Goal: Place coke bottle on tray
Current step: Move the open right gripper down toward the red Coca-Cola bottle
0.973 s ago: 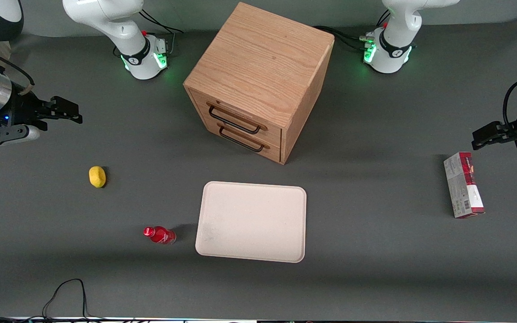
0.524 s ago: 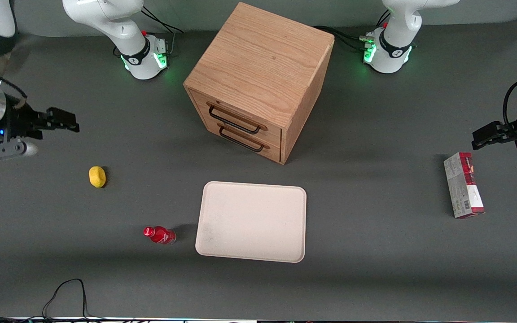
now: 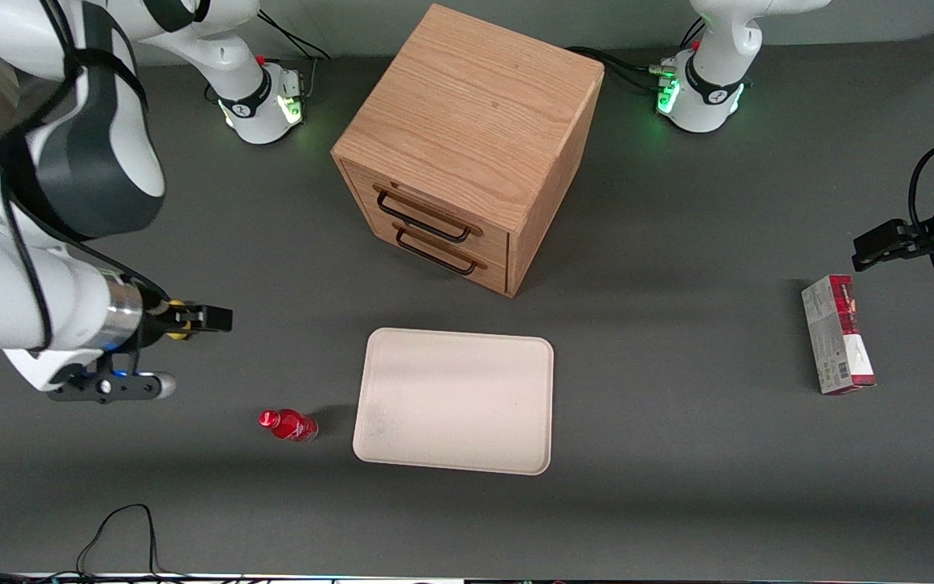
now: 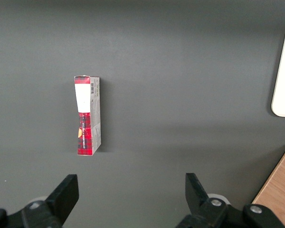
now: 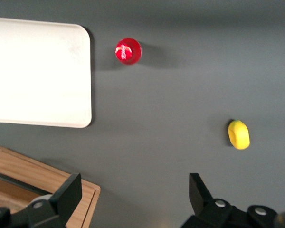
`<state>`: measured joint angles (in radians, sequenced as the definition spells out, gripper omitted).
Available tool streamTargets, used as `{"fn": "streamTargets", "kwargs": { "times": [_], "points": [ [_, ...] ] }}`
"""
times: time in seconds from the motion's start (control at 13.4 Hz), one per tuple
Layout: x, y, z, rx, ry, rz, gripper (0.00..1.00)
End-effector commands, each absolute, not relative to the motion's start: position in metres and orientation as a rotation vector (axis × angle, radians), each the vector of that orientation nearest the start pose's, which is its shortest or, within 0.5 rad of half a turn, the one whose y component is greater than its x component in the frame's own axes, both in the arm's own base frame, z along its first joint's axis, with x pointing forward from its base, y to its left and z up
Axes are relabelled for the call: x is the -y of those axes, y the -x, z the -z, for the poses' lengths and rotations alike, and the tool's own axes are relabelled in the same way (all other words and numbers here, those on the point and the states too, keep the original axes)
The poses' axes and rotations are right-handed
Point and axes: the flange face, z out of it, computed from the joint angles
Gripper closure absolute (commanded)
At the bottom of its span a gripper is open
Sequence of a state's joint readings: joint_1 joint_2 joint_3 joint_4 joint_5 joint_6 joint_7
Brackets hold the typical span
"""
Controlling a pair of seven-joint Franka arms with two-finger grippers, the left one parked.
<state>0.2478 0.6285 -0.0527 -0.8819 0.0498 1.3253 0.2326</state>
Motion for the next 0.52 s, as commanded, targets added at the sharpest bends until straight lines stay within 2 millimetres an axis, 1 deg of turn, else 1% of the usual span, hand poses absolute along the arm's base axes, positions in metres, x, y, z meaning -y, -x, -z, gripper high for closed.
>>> {"fn": "streamTargets", "kwargs": {
  "times": [0.0, 0.15, 0.22, 0.45],
  "points": [
    [-0.157, -0.688, -0.528, -0.079, 3.136, -0.238, 0.0],
    [-0.157, -0.692, -0.527, -0.08, 3.134, -0.212, 0.0],
    [-0.159, -0.698, -0.516, -0.081, 3.133, -0.198, 0.0],
    [-0.164, -0.716, -0.473, -0.082, 3.136, -0.194, 0.0]
  ]
}}
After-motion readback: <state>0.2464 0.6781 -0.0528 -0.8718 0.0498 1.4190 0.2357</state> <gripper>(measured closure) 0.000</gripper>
